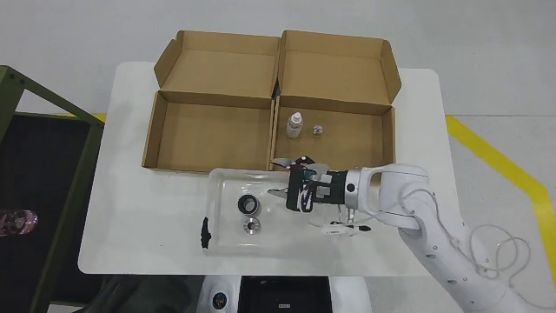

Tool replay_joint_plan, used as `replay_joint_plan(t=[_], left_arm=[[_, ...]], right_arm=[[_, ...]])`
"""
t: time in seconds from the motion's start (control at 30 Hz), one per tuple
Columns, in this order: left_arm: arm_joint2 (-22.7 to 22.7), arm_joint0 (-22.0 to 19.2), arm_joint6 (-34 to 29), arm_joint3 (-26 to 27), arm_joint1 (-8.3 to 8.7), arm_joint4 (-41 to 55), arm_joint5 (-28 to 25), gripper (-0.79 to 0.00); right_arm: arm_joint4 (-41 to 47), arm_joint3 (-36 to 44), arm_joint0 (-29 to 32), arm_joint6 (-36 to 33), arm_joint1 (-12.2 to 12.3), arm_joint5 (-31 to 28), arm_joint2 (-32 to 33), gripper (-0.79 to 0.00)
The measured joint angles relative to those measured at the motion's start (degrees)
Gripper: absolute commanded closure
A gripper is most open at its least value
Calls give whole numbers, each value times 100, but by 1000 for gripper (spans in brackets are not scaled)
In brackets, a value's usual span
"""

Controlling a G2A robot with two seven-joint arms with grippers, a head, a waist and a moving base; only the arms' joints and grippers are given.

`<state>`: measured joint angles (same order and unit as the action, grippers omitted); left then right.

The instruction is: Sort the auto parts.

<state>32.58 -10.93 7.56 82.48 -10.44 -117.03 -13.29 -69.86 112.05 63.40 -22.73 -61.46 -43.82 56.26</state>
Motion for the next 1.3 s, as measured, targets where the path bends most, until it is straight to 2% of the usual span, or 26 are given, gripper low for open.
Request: replay_joint_plan(t=[0.7, 0.83, 0.93, 1.3], left_arm=[[0, 0, 0, 0, 0, 0, 0, -785], [0, 0, 0, 0, 0, 0, 0, -785], [0, 0, 0, 0, 0, 0, 0, -785], [0, 0, 0, 0, 0, 0, 0, -785]], right_arm=[[-722, -543, -295, -38, -293, 366, -1263, -388], [-784, -719, -383, -46, -361, 460, -1427, -422], [-819, -842, -462, -48, -414, 527, -1535, -496], [-880, -1221, -666, -51, -588, 670, -1837, -517]])
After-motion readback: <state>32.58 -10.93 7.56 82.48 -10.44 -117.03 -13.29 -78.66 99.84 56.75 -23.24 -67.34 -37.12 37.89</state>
